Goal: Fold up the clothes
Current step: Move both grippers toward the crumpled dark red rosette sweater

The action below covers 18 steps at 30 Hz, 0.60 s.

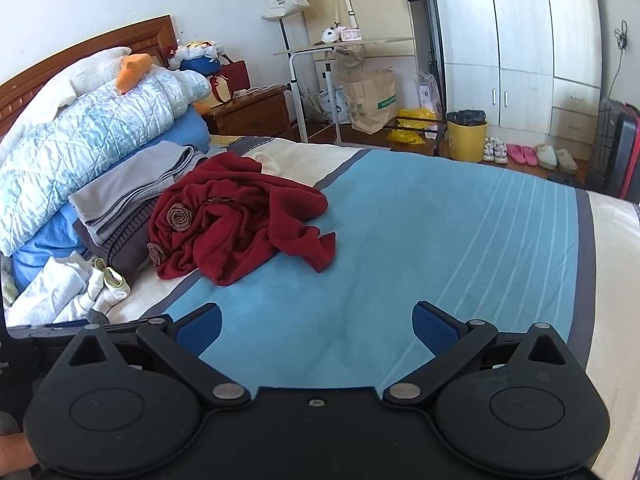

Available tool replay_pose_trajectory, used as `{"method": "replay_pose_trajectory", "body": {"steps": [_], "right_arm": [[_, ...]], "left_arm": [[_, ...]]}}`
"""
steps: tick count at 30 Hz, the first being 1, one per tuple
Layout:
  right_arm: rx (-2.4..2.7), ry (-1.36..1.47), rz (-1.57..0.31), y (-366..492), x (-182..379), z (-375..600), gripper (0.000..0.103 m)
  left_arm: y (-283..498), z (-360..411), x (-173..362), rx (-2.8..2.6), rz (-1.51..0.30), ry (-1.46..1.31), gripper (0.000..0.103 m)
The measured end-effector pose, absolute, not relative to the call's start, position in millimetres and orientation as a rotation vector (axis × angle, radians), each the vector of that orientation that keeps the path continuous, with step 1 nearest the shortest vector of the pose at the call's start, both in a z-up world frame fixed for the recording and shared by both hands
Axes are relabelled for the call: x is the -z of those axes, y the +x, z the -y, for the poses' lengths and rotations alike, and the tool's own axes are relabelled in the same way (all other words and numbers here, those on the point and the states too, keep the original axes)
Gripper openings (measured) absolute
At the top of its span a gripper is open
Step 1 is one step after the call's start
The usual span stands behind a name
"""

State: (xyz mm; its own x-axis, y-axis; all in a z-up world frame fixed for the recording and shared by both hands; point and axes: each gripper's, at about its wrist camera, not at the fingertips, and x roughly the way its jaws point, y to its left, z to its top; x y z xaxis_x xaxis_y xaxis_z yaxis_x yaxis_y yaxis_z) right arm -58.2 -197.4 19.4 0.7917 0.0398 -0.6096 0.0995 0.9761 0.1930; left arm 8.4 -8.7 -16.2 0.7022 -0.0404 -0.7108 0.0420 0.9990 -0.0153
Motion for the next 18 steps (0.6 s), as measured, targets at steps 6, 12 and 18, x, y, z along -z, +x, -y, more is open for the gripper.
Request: {"method": "replay_pose_trajectory", "body": {"steps": [6, 12, 18], "right_arm": [[0.005, 0.308, -0.684, -56, -13, 198, 0.103], [0.004, 0.288, -0.695, -55, -10, 193, 0.103], [-0.023, 0.344, -0.707, -53, -6, 197, 0.103]], "left_arm": [[8, 9, 16, 0.038, -0.784, 0.016, 0.103], [9, 7, 18, 0.038, -0.799, -0.001, 0.103], [14, 5, 27, 0.040, -0.847, -0.018, 0.103]]}}
